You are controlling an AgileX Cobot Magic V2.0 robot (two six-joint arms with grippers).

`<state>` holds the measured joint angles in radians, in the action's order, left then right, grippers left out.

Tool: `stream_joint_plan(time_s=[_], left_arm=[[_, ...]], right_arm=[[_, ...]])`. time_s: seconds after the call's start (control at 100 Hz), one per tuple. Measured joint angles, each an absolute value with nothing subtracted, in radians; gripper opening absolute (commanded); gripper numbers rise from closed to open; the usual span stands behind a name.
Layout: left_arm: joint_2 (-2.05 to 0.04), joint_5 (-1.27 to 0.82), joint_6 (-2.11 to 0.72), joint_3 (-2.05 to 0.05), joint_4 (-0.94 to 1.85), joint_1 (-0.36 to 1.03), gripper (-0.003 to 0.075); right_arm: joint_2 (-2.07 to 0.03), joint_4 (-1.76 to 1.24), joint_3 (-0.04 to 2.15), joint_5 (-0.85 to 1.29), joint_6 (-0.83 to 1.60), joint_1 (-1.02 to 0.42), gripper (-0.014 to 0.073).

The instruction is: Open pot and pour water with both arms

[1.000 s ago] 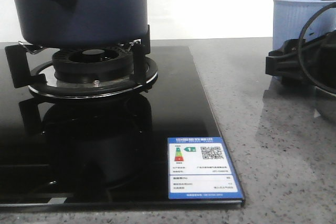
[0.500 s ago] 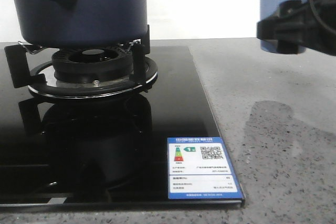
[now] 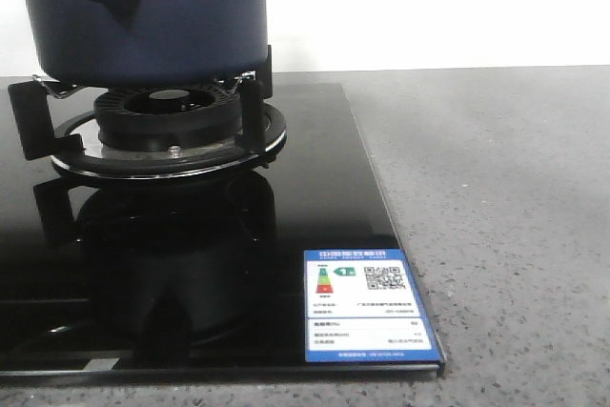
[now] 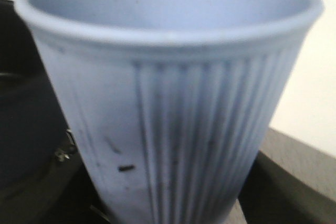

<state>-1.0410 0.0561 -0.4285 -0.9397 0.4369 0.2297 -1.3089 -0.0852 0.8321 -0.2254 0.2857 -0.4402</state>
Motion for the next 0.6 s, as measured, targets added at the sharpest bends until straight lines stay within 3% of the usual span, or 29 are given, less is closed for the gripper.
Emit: stream_joint_plan(time_s=[0.6], left_arm=[[-1.041,0.035,-0.428,-0.94,0.511,0.211,0.0333]], right_arm=[[-1.45,0.322,1.226,0.266,0.303,-0.506,0.0369]])
